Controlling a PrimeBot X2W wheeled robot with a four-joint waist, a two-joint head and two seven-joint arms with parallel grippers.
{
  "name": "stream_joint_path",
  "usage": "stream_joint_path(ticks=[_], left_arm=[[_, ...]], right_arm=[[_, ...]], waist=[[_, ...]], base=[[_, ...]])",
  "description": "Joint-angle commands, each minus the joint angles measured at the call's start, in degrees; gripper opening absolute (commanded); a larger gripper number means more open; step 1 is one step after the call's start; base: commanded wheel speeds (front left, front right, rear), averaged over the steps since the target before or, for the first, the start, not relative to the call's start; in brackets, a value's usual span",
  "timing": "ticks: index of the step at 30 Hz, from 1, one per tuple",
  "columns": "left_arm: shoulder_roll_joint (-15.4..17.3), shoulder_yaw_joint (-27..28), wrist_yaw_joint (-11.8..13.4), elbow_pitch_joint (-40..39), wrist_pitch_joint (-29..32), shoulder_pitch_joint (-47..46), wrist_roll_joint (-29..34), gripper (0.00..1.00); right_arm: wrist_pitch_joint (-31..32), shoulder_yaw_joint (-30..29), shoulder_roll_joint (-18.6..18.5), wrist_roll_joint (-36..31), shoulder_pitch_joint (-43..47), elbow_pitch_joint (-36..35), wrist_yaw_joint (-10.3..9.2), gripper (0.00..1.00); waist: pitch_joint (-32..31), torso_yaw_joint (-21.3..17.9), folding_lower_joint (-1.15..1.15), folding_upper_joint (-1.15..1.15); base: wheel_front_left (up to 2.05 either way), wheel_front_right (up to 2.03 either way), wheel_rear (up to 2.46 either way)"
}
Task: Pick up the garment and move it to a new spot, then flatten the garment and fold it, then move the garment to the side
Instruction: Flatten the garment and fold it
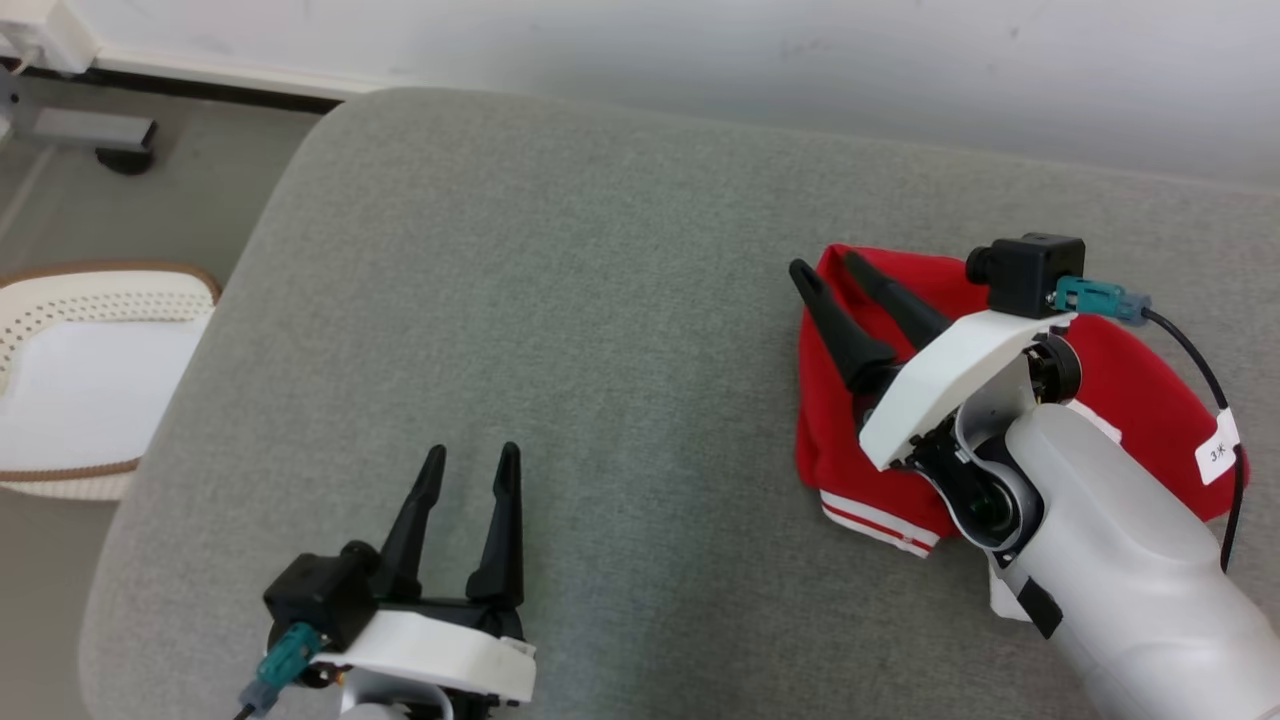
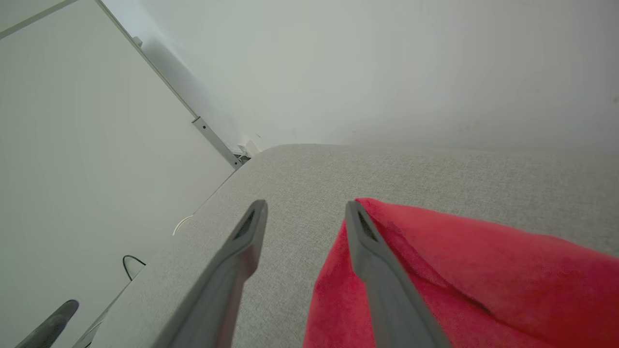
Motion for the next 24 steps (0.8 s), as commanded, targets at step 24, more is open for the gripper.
stream_joint_path(ticks=[24], left_arm=[[0.21,2.57,-2.28,1.06,0.01,4.91,5.29,1.00]], right_arm=[[-15.71,-6.31,-18.32,1.87,24.30,-15.39,0.01,1.00]], waist=[[-11.73,-15.27,0.00,0.00]], base=[[0.00,0.00,0.00]])
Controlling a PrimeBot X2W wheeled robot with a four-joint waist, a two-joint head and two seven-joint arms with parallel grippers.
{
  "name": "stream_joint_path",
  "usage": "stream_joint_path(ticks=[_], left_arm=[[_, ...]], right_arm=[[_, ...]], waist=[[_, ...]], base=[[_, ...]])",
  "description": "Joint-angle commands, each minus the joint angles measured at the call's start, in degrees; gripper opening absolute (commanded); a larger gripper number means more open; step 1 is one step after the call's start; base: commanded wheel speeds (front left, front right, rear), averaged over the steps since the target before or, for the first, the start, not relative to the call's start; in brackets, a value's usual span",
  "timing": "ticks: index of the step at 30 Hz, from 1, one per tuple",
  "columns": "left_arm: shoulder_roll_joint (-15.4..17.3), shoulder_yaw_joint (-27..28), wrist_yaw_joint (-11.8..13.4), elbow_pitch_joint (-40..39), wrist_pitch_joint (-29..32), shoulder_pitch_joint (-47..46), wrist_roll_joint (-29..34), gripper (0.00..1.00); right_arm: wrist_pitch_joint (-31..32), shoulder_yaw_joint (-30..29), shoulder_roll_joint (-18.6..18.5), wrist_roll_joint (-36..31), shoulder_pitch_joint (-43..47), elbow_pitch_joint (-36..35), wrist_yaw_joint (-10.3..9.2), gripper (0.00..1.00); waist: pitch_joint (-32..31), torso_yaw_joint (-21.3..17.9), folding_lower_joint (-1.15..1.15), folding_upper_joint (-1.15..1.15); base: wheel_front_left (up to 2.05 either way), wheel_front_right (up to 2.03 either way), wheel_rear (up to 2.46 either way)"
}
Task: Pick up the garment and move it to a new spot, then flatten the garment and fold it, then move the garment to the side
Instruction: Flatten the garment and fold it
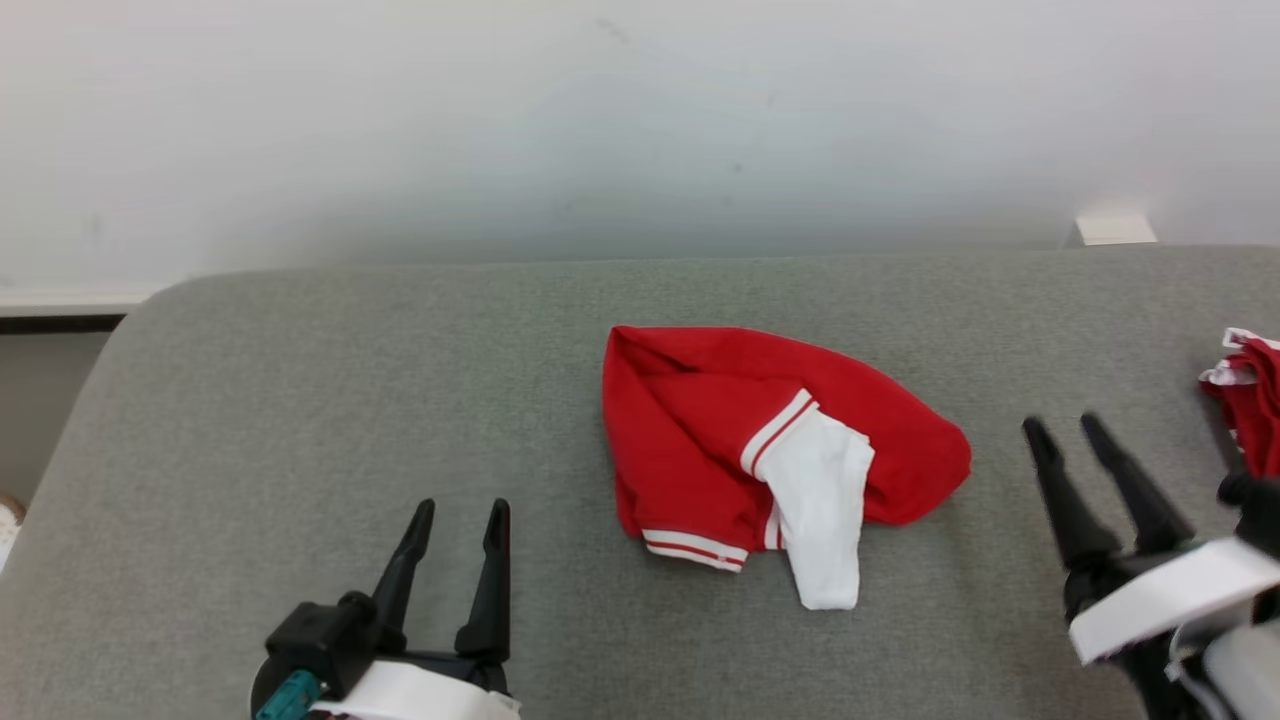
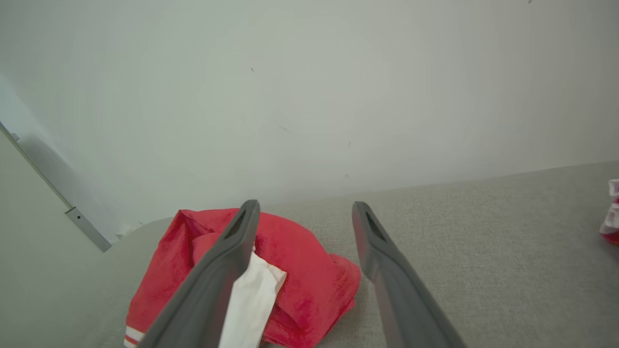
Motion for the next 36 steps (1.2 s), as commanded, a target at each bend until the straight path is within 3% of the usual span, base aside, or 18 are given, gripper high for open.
stream_joint_path(ticks=[1,5,10,19,20,21,24,25,26,31,36], left_arm=[[0.22,-0.04,-0.12,0.10,0.01,0.77,0.61,1.00],[0.23,-0.70,-0.49,0.56,0.01,0.52,0.86,1.00],[0.23,-1.17,-0.73,0.80,0.01,-0.31,0.59,1.00],[0.23,-1.61,-0.67,1.15,0.01,-0.83,-0.59,1.00],[0.23,-1.60,-0.66,1.19,0.00,-0.88,-0.64,1.00],[0.23,-1.61,-0.59,1.18,0.01,-0.96,-0.72,1.00],[0.22,-1.67,-0.31,0.96,0.01,-1.33,-0.75,1.00],[0.24,-1.49,-0.24,0.93,0.01,-1.37,-0.80,1.00],[0.23,-1.39,-0.22,0.89,0.01,-1.38,-0.82,1.00],[0.22,-1.04,0.01,0.68,0.01,-1.15,-0.99,1.00],[0.22,-0.90,0.17,0.39,0.01,-0.40,-1.03,1.00]], right_arm=[[-0.40,-0.88,1.16,-0.93,2.49,-0.94,0.01,1.00],[0.70,-0.71,3.89,-1.88,6.73,-1.66,0.01,1.00],[8.51,2.88,7.08,0.80,8.12,0.45,0.01,1.00],[12.17,6.60,11.19,2.54,3.84,10.98,0.01,1.00],[12.31,6.79,11.65,2.89,3.46,12.46,0.01,0.83],[12.63,7.18,11.70,2.58,2.92,13.96,0.01,0.51],[12.79,7.80,12.78,3.21,1.66,17.48,0.01,0.35],[12.73,8.13,12.95,3.24,1.26,18.28,0.01,0.07],[12.48,8.28,13.02,3.33,0.96,18.96,0.01,0.00],[8.70,7.64,11.20,2.87,-2.04,17.97,0.01,0.00],[5.37,4.56,6.20,2.51,-4.54,12.77,0.01,0.00]], waist=[[-0.70,-1.07,0.00,0.00],[-0.95,-1.26,0.00,0.00],[-0.32,0.40,0.00,0.00],[1.06,4.38,0.00,0.00],[1.22,4.80,0.00,0.00],[1.38,5.23,0.00,0.00],[1.95,6.52,0.00,0.00],[2.10,6.79,0.00,0.00],[2.30,7.10,0.00,0.00],[2.72,8.04,0.00,0.00],[2.71,8.01,0.00,0.00]], base=[[0.00,0.00,0.00],[0.00,0.00,0.00],[0.00,0.00,0.00],[0.00,0.00,0.00],[0.00,0.00,0.00],[0.00,0.00,0.00],[0.00,0.00,0.00],[0.00,0.00,0.00],[0.00,0.00,0.00],[0.00,0.00,0.00],[0.00,0.00,0.00]])
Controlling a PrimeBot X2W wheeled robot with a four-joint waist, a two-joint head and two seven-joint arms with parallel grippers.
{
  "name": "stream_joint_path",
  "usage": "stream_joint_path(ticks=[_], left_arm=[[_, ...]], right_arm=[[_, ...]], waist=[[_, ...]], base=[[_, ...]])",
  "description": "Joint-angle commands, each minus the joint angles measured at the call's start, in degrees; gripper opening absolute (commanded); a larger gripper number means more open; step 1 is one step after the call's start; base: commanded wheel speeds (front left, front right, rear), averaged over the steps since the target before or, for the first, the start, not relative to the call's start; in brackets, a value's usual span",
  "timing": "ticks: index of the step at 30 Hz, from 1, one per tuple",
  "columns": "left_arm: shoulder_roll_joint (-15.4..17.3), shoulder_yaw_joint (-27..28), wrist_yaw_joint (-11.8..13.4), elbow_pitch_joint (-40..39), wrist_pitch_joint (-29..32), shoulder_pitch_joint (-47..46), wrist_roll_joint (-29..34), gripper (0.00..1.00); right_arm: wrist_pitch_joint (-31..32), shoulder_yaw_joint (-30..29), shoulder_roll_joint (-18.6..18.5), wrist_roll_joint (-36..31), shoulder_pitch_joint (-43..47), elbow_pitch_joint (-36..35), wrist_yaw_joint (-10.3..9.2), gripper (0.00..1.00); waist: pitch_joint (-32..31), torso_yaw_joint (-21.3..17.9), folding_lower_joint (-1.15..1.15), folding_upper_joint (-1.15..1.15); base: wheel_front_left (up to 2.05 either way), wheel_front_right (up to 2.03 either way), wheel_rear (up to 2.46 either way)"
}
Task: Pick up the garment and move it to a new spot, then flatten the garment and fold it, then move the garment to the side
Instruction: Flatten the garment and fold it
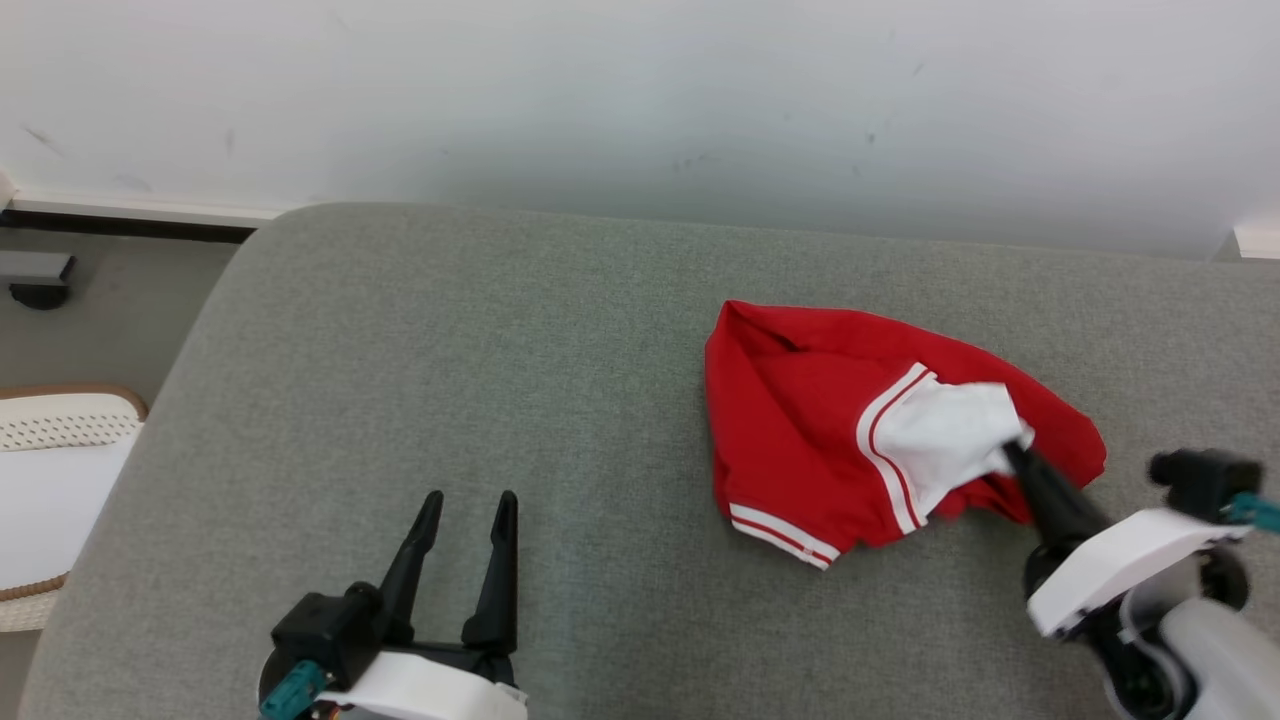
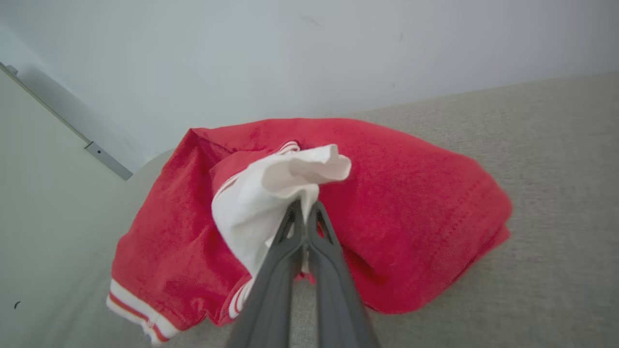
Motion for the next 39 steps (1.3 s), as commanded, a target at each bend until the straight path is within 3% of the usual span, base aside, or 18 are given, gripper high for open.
stream_joint_path(ticks=[1,10,15,21,25,29,33,39], left_arm=[[0.21,-0.01,0.20,-0.18,0.01,0.44,-0.37,1.00],[0.22,-0.59,-0.06,-1.19,0.01,-1.68,0.05,1.00],[0.21,-1.18,-0.12,-1.45,0.01,-4.17,-0.76,1.00],[0.22,-2.24,0.28,-1.16,0.01,-5.92,-2.00,1.00],[0.21,-2.43,0.17,-0.96,0.01,-6.76,-2.41,1.00],[0.22,-2.82,0.29,-0.86,0.01,-7.39,-2.63,1.00],[0.22,-2.80,0.52,-0.69,0.01,-7.10,-2.64,1.00],[0.22,-2.48,0.59,-0.21,0.01,-5.96,-2.39,1.00]], right_arm=[[-0.55,-1.55,-2.19,0.24,-1.02,-1.85,0.01,0.00],[4.28,-8.67,-11.18,-1.55,-9.00,-8.22,0.01,0.00],[9.77,-12.10,-12.67,0.56,-17.81,-6.26,0.01,0.00],[12.39,-13.20,-12.18,-0.76,-25.30,-1.89,0.01,0.00],[12.80,-12.98,-11.77,-3.45,-28.88,5.07,0.01,0.00],[12.04,-15.05,-8.97,-1.02,-31.70,10.36,0.01,0.00],[11.31,-14.66,-7.51,0.67,-32.14,8.91,0.01,0.00],[13.09,-11.30,-4.02,5.48,-29.50,-0.59,0.01,0.00]], waist=[[0.01,-0.07,0.00,0.00],[4.61,-0.16,0.00,0.00],[9.90,1.33,0.00,0.00],[12.97,3.28,0.00,0.00],[13.83,4.07,0.00,0.00],[13.97,4.70,0.00,0.00],[13.27,4.65,0.00,0.00],[10.64,3.92,0.00,0.00]], base=[[0.00,0.00,0.00],[0.00,0.00,0.00],[0.00,0.00,0.00],[0.00,0.00,0.00],[0.00,0.00,0.00],[0.00,0.00,0.00],[0.00,0.00,0.00],[0.00,0.00,0.00]])
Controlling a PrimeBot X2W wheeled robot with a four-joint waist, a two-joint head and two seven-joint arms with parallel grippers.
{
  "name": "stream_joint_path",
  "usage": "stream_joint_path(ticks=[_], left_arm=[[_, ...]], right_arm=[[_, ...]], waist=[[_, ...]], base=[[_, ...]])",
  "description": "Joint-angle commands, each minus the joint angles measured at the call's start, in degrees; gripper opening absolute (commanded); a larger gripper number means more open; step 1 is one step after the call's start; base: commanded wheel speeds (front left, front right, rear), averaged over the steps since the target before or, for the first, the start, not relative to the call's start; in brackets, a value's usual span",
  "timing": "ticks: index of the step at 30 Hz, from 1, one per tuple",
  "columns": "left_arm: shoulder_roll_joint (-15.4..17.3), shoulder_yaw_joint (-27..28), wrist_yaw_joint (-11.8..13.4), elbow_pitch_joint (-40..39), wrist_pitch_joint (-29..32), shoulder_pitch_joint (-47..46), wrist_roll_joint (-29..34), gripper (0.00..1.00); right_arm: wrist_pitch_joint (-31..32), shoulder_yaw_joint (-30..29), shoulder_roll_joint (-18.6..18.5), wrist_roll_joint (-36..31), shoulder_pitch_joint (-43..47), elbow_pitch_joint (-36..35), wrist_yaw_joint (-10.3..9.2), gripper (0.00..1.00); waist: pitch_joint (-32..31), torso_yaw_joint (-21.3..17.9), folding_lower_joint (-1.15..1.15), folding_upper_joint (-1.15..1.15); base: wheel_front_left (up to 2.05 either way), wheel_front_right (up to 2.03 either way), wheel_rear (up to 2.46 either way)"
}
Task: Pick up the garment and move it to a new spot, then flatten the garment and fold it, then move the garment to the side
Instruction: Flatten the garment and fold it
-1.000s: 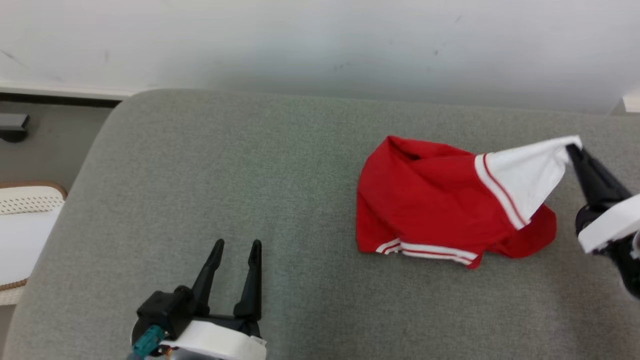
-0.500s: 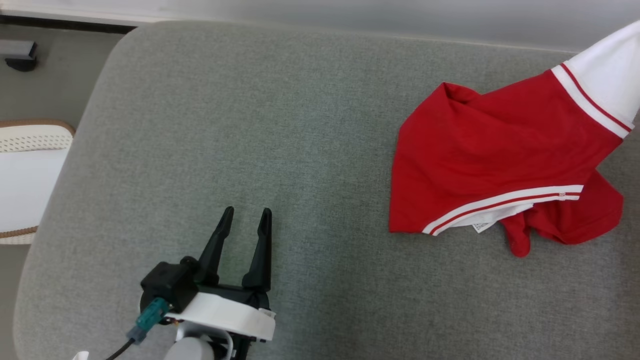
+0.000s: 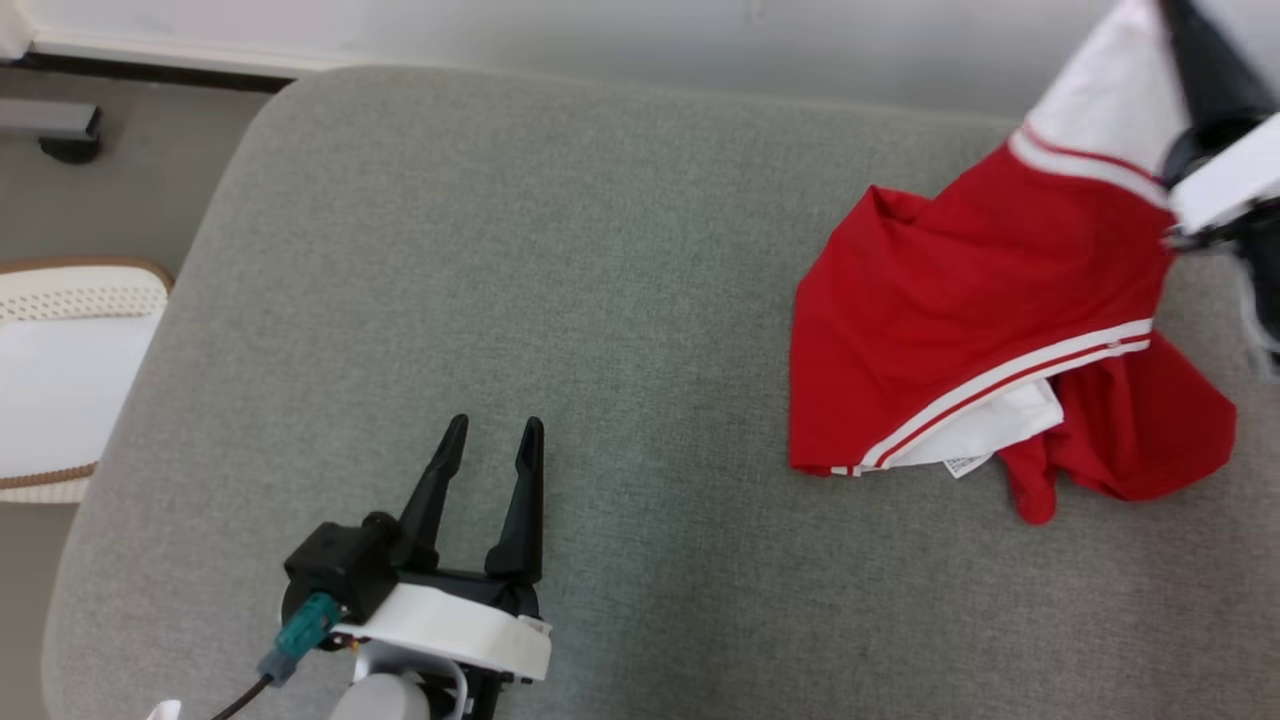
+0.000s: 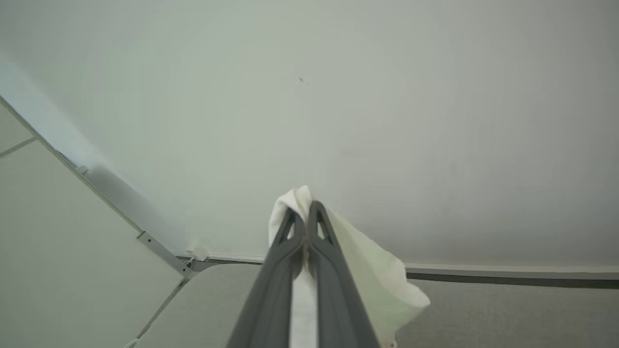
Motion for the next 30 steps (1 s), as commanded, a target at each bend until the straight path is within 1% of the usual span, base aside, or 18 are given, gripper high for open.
stream_joint_path(ticks=[1,4,6,8,10,14,18,21,22,23,24,27,30], left_arm=[[0.21,0.26,0.01,0.04,0.01,0.75,-0.22,1.00],[0.22,0.37,0.04,0.04,0.01,0.96,0.16,1.00],[0.22,0.11,-0.10,0.04,0.01,0.84,0.21,1.00],[0.21,-0.47,-0.32,-0.05,0.01,0.19,-0.17,1.00],[0.22,-1.23,-0.21,-0.31,0.01,-0.33,-1.01,1.00],[0.23,-3.16,0.28,-0.50,0.00,-1.01,-2.53,1.00],[0.20,-4.14,1.07,-0.37,0.01,-1.30,-4.31,1.00],[0.19,-4.49,1.36,-0.37,0.00,-1.32,-5.10,1.00],[0.19,-4.68,1.41,-0.34,0.01,-1.34,-5.09,1.00],[0.20,-4.74,1.49,-0.29,0.01,-1.30,-5.11,1.00],[0.20,-4.73,1.63,-0.19,0.01,-1.21,-5.08,1.00],[0.20,-4.19,1.79,0.05,0.01,-0.66,-4.15,1.00],[0.22,-3.21,1.39,0.45,0.01,0.03,-2.92,1.00]], right_arm=[[0.87,1.07,0.88,1.26,1.71,-2.19,0.01,0.00],[3.26,3.44,4.07,3.95,2.21,-7.15,0.01,0.00],[4.59,5.24,6.40,5.03,1.82,-8.51,0.01,0.00],[5.38,6.88,8.69,4.98,0.23,-8.34,0.01,0.00],[5.44,7.86,11.15,4.98,-1.53,-6.18,0.01,0.00],[5.04,8.33,15.75,6.45,-5.18,0.21,0.01,0.00],[4.42,9.14,18.11,7.91,-7.66,6.13,0.01,0.00],[4.87,11.22,19.25,7.70,-8.46,10.44,0.01,0.00],[4.97,12.14,19.41,7.31,-8.54,11.80,0.01,0.12],[5.20,12.91,19.50,7.28,-8.39,12.95,0.01,0.82],[5.90,13.78,19.57,7.46,-7.97,13.86,0.01,1.00],[6.14,16.14,19.57,7.03,-7.74,14.01,0.01,1.00],[4.78,17.43,18.36,7.66,-7.47,11.41,0.01,1.00]], waist=[[-1.02,-0.40,0.00,0.00],[-1.64,-0.68,0.00,0.00],[-1.66,-0.45,0.00,0.00],[-1.22,0.43,0.00,0.00],[-0.53,1.81,0.00,0.00],[1.44,6.37,0.00,0.00],[3.08,10.83,0.00,0.00],[3.47,12.73,0.00,0.00],[3.43,13.06,0.00,0.00],[3.31,13.21,0.00,0.00],[3.01,13.22,0.00,0.00],[1.73,11.99,0.00,0.00],[-0.56,9.41,0.00,0.00]], base=[[0.00,0.00,0.00],[0.00,0.00,0.00],[0.00,0.00,0.00],[0.00,0.00,0.00],[0.00,0.00,0.00],[0.00,0.00,0.00],[0.00,0.00,0.00],[0.00,0.00,0.00],[0.00,0.00,0.00],[0.00,0.00,0.00],[0.00,0.00,0.00],[0.00,0.00,0.00],[0.00,0.00,0.00]])
